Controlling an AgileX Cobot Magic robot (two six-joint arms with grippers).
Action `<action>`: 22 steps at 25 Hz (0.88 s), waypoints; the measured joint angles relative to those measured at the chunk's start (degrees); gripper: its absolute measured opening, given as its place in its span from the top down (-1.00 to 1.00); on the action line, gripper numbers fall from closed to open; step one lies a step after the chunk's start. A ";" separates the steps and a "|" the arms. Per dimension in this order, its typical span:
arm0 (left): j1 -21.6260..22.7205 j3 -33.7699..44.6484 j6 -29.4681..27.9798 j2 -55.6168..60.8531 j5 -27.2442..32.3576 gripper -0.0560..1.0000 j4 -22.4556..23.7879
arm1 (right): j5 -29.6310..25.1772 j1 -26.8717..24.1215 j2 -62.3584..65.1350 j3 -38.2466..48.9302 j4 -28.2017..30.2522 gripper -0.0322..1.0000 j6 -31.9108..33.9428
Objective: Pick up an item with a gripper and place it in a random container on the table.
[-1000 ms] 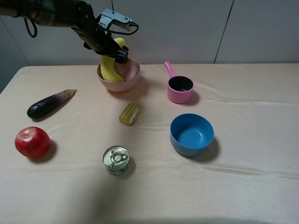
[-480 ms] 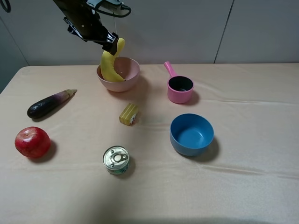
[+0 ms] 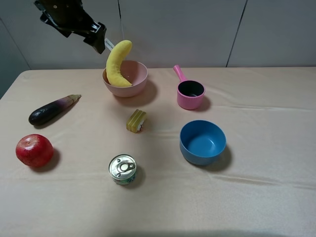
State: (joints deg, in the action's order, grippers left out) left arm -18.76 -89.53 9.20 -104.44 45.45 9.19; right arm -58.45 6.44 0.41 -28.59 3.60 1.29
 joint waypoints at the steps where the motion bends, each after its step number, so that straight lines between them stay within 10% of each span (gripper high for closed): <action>1: 0.00 2.44 0.00 1.89 -0.15 -0.98 -0.05 | 0.00 0.00 0.00 0.00 0.00 -0.41 0.00; 22: 0.26 36.03 -7.71 37.99 10.32 -0.98 -0.28 | 0.00 0.00 0.00 0.00 0.00 -0.41 0.00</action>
State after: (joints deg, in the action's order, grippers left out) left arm -18.49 -53.50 1.50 -66.45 55.77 8.91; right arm -58.45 6.44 0.41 -28.59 3.60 1.29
